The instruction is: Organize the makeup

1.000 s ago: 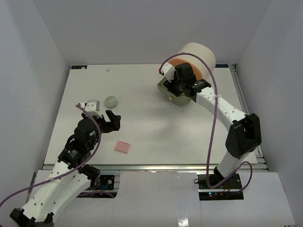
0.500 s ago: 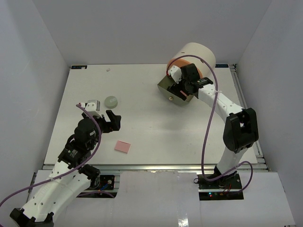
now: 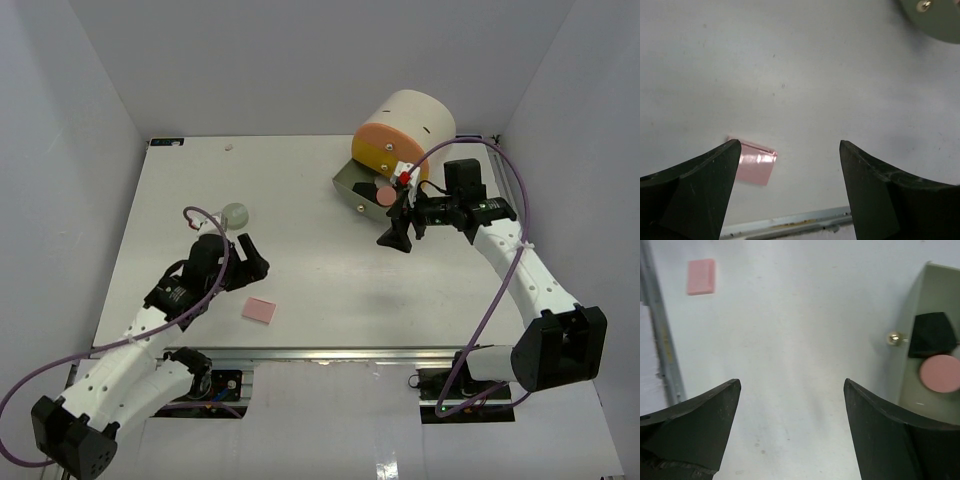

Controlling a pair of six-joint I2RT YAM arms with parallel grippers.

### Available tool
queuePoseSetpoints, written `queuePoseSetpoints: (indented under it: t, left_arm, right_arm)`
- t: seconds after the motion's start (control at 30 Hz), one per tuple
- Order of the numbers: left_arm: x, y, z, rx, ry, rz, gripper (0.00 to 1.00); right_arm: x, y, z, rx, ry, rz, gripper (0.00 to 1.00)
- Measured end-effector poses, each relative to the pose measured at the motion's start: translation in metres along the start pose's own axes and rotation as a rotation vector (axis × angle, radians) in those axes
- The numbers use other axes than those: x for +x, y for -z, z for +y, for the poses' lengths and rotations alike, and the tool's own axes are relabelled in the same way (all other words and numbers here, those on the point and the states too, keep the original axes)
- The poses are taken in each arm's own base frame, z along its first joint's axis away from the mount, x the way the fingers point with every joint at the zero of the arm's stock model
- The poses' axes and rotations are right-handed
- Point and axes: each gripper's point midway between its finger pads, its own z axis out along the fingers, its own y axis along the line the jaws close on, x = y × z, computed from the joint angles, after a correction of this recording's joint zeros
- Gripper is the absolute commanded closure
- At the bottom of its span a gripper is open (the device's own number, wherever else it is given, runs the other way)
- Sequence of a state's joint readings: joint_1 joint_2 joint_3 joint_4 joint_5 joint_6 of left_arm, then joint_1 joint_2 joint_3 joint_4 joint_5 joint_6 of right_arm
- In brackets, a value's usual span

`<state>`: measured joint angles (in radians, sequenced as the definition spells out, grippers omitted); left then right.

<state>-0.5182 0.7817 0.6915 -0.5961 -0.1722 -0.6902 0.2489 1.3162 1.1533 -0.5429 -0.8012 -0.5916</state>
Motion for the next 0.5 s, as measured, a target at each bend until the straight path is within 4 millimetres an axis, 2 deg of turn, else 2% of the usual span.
queuePoseSetpoints:
  t: [0.13,0.23,0.33,0.5]
  left_arm:
    - [0.04,-0.005,0.021,-0.158,0.114,0.189,0.08]
    - [0.065,-0.002,0.039,-0.261,0.166,0.285,0.03]
    - [0.076,0.001,0.046,-0.311,0.202,0.32,0.02]
    - [0.088,-0.008,0.047,-0.351,0.251,0.372,0.02]
  right_arm:
    - [0.009,0.002,0.013,-0.082,-0.067,-0.044,0.1]
    - [0.008,0.003,0.017,-0.111,-0.082,-0.067,0.1]
    - [0.006,0.003,0.02,-0.132,-0.087,-0.083,0.1]
    - [0.004,0.004,0.023,-0.147,-0.091,-0.094,0.1]
